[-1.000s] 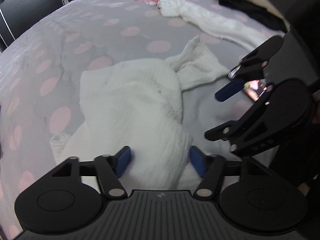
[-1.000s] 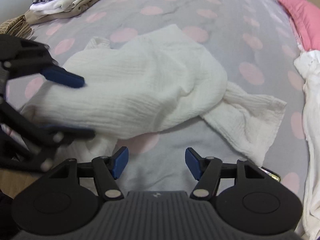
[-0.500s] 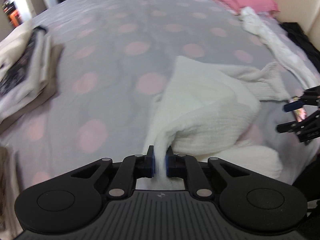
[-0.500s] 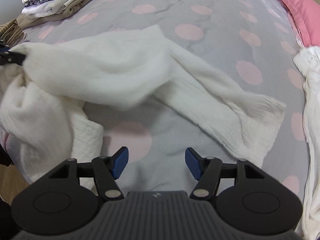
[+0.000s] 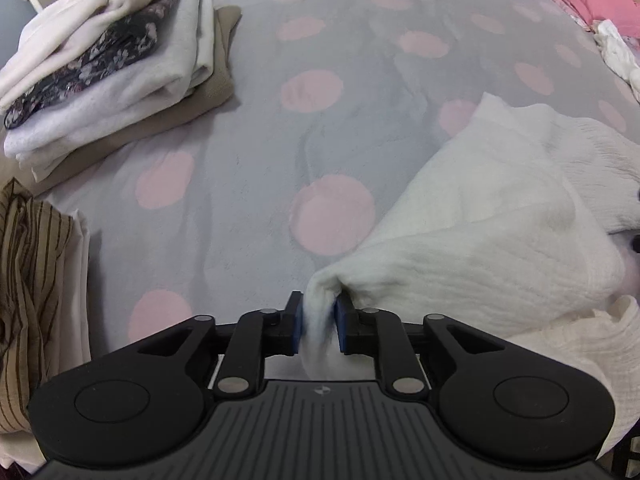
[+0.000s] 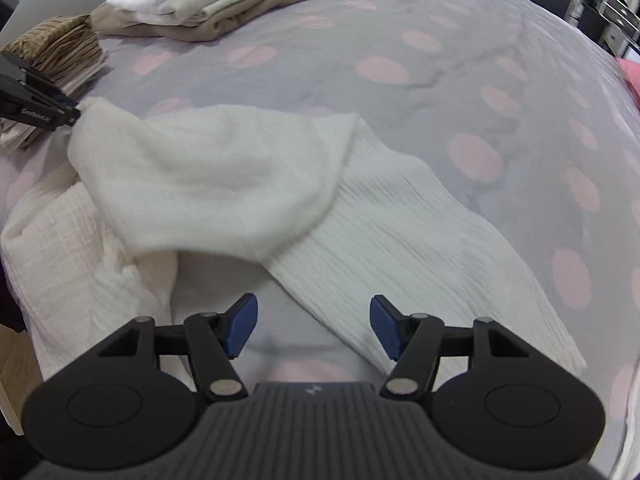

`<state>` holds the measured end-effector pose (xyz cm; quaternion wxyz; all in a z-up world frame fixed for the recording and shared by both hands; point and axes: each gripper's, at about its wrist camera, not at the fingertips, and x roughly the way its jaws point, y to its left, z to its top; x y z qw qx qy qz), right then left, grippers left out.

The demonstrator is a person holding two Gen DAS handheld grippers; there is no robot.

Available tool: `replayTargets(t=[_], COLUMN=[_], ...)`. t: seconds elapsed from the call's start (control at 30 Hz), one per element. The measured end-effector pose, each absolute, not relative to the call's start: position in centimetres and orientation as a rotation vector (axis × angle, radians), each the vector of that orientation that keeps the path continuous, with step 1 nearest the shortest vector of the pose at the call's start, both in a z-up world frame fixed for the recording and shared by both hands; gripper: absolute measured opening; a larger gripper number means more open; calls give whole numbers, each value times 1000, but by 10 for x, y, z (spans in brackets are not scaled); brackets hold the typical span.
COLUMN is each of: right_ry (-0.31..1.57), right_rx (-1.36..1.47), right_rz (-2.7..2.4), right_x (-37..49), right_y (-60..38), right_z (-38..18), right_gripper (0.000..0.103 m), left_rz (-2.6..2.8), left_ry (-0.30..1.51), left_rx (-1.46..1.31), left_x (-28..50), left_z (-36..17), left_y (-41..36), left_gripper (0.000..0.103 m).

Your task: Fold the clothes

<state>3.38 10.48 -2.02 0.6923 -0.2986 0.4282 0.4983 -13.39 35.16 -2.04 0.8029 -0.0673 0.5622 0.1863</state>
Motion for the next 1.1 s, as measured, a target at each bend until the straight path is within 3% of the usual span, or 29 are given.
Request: replayTargets(t=[0.07,0.23,0.47,0.57,0.6,0.63,0.67,0.7,0.73,0.8,0.83,1.1], right_ry=[927,872,765,753,754,754,754,748,737,715,697,466], right_rx=[-711,-878,-852,-800,-783,-765,-748,-727,-702,-652,-620,-447], right_rz=[1151,1204,1275,1296,1297,1298,1297,1285,1267,1228,1202,1065], right_x=[28,14,6,6,7,7,8,8,9,10,12,-3], right_y=[118,138,148,150,150,150,150,149,146,141,137,85], right_z=[-24,-49,-46,-41,-38,-35,-32,-27,-20,-6,3,86], right_gripper=[65,65,62,40,26,14,11,7,5,5,4,3], left_rz=[375,305,25,7,17,40,58,72,89,130,141,146], left_ry=[1181,1080,1051,1104,1109,1107,1105,1105,1106,1104,1081,840], left_rx=[-100,46,138,213,241,268,277,281,277,228,177,-1], left_x=[-135,-146,-149,-140,-137,-133,-130,-128,-125,-123,-124,-144], left_z=[-14,7,-1,-25,-32,-38,-42,-46,-47,-44,-36,59], left_y=[342,312,265,249,246,244,243,243,243,251,258,266], left_gripper=[21,55,66,66,66,66,65,55,38,18,13,6])
